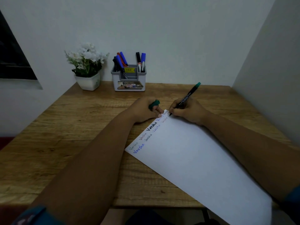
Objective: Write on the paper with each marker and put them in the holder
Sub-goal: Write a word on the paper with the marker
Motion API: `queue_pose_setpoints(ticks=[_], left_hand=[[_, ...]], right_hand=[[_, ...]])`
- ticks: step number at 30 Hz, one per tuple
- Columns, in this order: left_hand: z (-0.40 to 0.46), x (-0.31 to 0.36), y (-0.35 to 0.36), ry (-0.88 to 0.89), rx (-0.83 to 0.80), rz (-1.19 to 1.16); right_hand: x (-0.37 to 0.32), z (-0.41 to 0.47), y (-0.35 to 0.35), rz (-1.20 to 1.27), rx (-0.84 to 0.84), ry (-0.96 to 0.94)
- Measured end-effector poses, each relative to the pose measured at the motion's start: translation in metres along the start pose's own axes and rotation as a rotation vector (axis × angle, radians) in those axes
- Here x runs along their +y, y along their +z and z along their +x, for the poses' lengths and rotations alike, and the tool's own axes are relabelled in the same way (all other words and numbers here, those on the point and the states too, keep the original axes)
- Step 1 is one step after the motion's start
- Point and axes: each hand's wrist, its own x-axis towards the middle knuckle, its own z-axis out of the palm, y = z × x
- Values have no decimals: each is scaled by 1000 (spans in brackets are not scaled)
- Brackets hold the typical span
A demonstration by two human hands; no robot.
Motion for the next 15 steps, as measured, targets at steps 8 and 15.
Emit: queue_pose_setpoints(ticks=[8, 15], left_hand=[[-1, 1, 0, -8, -2, 2], [-1, 2, 0, -1, -3, -5]], right_hand=[[-2, -1, 1, -21, 11, 22], [-1, -2, 0, 25, 60, 34]])
